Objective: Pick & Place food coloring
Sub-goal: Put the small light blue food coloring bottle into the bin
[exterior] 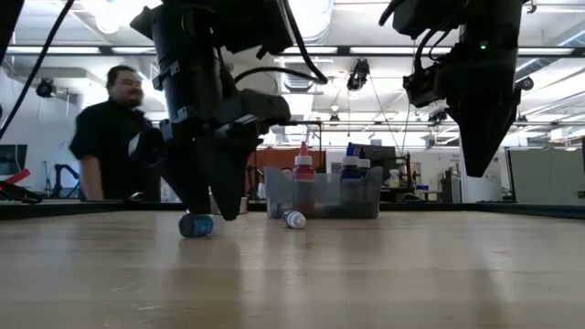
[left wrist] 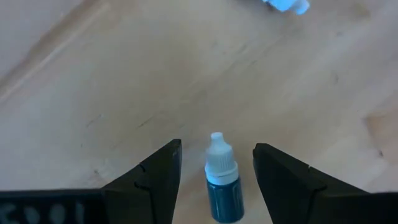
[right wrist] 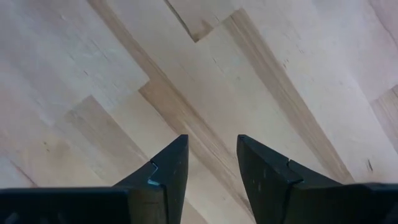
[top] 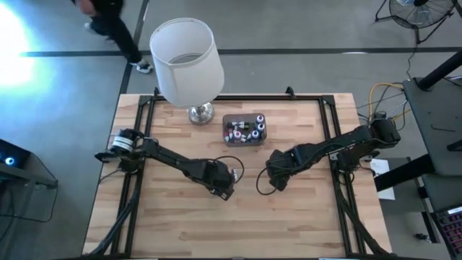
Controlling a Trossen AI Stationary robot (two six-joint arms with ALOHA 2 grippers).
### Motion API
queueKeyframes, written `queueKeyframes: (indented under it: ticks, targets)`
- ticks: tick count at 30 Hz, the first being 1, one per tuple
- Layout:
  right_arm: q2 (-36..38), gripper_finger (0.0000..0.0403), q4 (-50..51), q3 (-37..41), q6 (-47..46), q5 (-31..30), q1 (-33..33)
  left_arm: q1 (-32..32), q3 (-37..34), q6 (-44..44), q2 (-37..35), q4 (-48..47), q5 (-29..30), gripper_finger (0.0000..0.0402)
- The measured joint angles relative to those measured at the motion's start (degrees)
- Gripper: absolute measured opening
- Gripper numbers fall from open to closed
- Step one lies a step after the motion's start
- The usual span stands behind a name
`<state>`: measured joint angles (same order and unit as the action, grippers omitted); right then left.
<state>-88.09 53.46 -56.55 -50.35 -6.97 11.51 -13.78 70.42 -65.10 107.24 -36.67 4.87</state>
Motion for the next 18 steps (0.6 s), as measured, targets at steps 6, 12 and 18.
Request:
queueKeyframes:
  ticks: [6,12,18]
  targets:
    - [0.2,0.0134,0.0,0.0,-0.1,-0.5,0.0,0.0,0.0,0.0,0.0,-0.8,-0.3,0.0176]
    - [0.3,0.0126,-0.1,0.0,-0.2,-0.6,0.0,-0.3,-0.4,0.8,-0.1,-1.7,-1.3,0.0155]
    - [0.3,0.0128,-0.1,0.0,-0.3,-0.6,0.0,0.1,-0.4,3.3,-0.1,-1.5,-1.0,0.0114]
